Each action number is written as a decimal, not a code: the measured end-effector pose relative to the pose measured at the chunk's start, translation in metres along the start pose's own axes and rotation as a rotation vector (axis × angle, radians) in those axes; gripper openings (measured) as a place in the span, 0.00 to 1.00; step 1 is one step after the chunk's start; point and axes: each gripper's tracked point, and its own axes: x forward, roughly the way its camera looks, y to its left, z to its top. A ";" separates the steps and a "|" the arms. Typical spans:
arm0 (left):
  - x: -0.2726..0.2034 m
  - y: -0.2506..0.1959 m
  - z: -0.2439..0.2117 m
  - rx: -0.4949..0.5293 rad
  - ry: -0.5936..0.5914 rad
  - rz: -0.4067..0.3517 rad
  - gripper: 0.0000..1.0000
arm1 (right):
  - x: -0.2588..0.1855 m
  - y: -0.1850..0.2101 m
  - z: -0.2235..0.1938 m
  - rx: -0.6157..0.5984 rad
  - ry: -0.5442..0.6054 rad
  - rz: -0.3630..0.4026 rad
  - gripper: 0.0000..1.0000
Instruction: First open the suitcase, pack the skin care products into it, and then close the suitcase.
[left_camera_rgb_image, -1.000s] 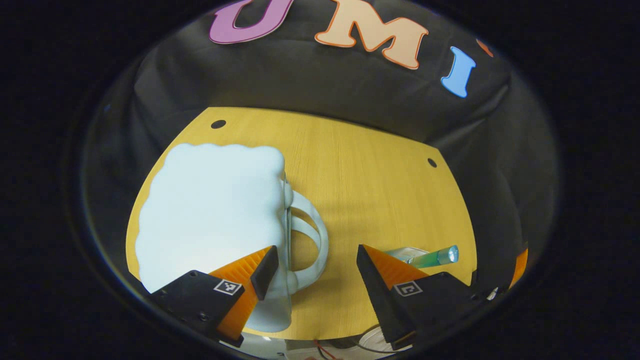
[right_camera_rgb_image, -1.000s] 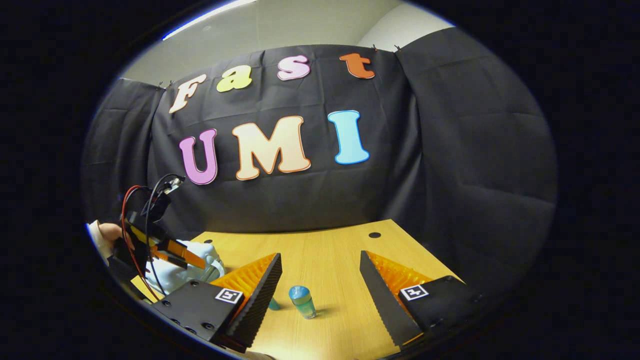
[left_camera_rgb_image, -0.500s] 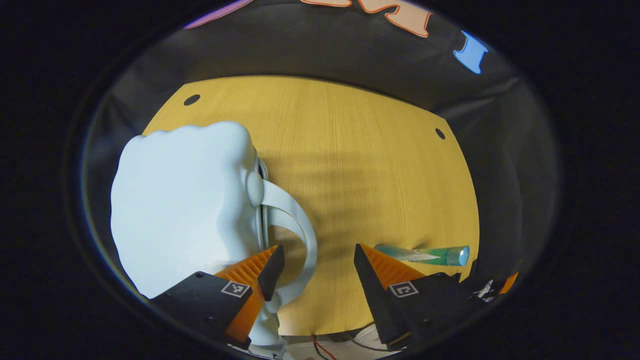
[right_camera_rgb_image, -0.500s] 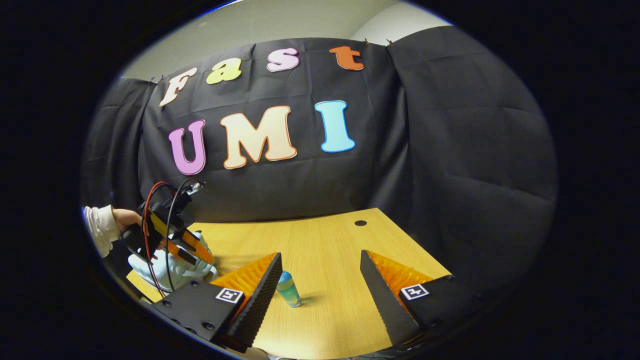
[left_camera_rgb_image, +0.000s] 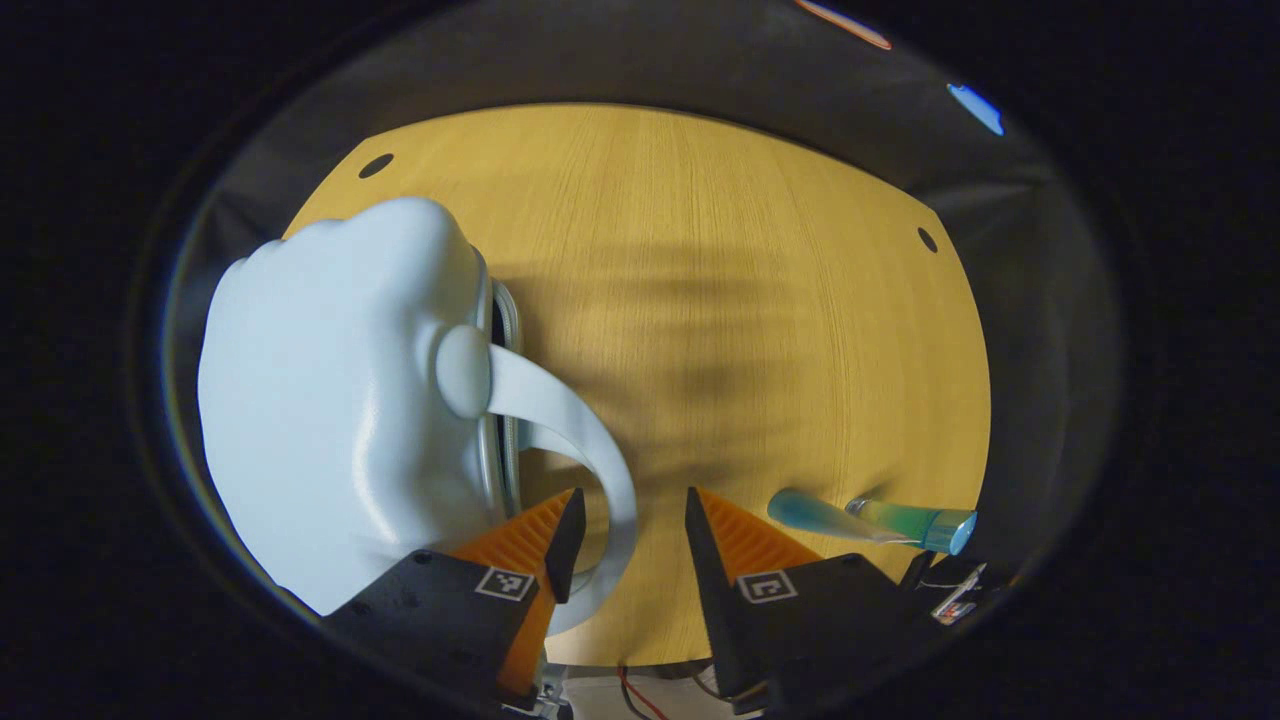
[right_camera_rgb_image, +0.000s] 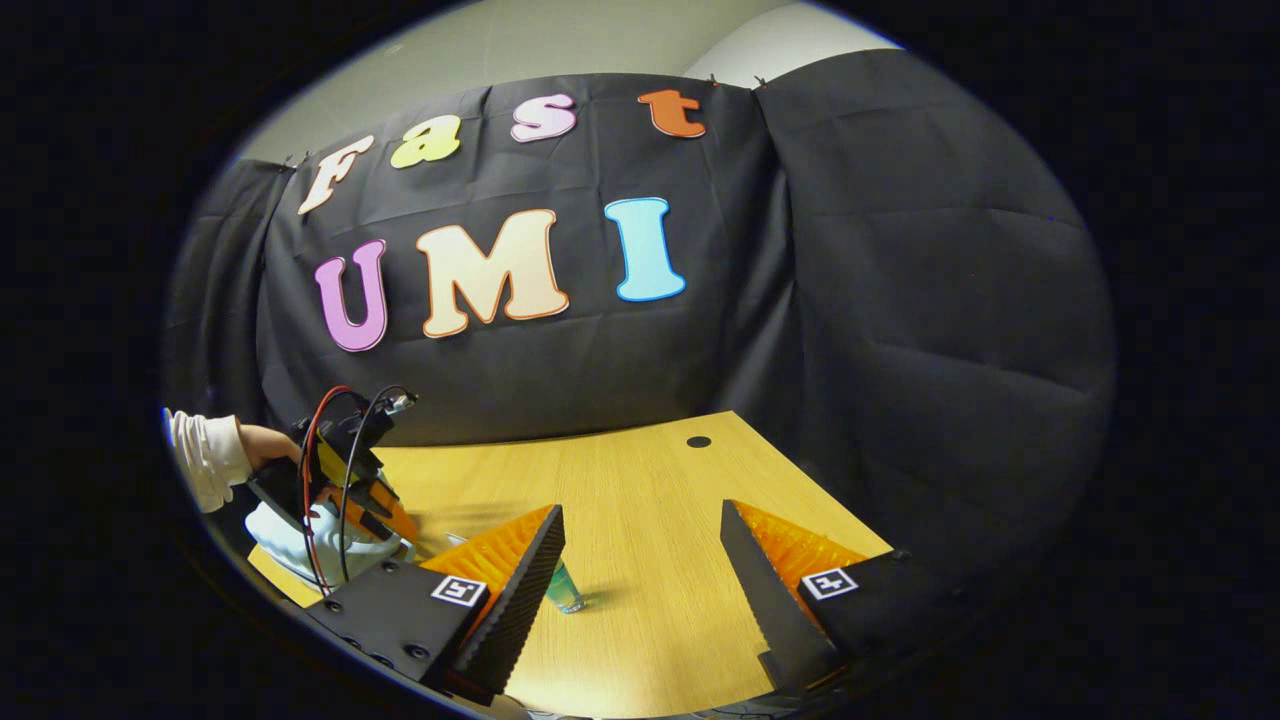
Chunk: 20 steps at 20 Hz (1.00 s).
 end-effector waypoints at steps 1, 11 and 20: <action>0.002 0.002 0.000 -0.006 0.006 0.008 0.52 | 0.001 -0.001 0.001 0.009 0.001 -0.003 0.98; 0.021 0.005 -0.012 -0.013 0.047 -0.035 0.13 | 0.004 -0.011 0.002 0.008 -0.003 -0.023 0.98; -0.018 -0.006 -0.003 0.088 -0.024 -0.096 0.08 | 0.010 -0.002 0.000 0.000 0.002 -0.007 0.98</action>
